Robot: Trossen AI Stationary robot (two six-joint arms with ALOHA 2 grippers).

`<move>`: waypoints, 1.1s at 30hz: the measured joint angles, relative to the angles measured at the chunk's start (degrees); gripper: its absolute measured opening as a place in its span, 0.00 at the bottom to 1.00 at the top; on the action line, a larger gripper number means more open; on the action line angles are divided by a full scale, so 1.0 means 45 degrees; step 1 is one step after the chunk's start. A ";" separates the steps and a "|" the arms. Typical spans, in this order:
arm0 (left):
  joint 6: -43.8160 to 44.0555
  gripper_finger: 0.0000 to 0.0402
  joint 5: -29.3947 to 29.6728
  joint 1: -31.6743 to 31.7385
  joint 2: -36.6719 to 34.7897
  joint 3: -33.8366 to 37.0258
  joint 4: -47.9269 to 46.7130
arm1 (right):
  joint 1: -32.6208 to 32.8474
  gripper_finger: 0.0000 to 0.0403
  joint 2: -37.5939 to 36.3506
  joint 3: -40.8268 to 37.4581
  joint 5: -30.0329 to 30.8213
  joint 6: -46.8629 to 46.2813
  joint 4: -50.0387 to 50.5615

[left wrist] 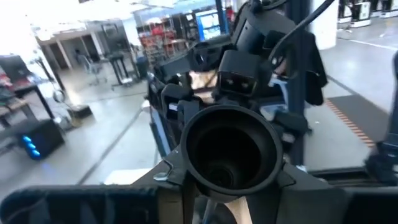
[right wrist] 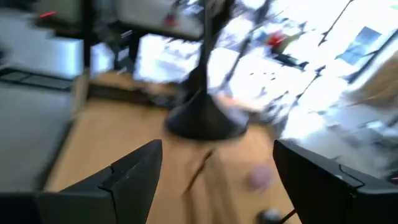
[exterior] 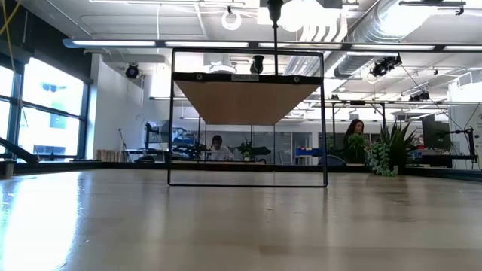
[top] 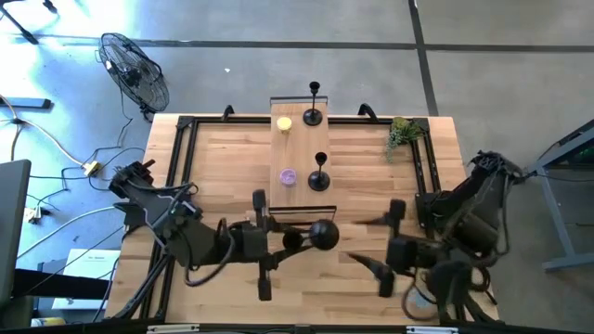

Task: Pick & Place candle stick holders
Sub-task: Put the candle holder on the shelf aligned with the other candle holder on the shelf

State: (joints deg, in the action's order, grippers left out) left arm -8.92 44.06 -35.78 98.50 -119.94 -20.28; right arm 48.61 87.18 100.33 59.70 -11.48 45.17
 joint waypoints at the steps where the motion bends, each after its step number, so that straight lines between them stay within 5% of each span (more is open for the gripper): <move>1: -0.0198 0.23 -0.0006 0.0101 0.0000 0.0000 0.0040 | -0.0181 0.75 0.0040 0.0000 0.0240 0.0626 -0.0599; 7: 0.0337 0.23 -0.0811 0.1032 0.0010 0.0010 -0.0201 | -0.1116 0.75 0.0047 0.0005 -0.0273 0.2702 -0.3309; 18: 0.1930 0.23 -0.4090 0.2555 0.0015 0.0010 -0.0622 | -0.2628 0.75 0.0152 0.0005 -0.2436 0.2200 -0.3419; 26: 0.2047 0.23 -0.4389 0.2617 0.0015 0.0010 -0.1121 | -0.3005 0.73 0.0149 0.0010 -0.2940 0.2266 -0.3425; 33: 0.2046 0.23 -0.4402 0.2617 0.0015 0.0010 -0.1332 | -0.3378 0.59 0.0149 0.0015 -0.3482 0.2282 -0.3415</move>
State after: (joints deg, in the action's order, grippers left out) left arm 0.29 24.25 -24.01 98.56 -119.90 -26.28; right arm 33.41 87.85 100.40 44.03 -1.21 29.80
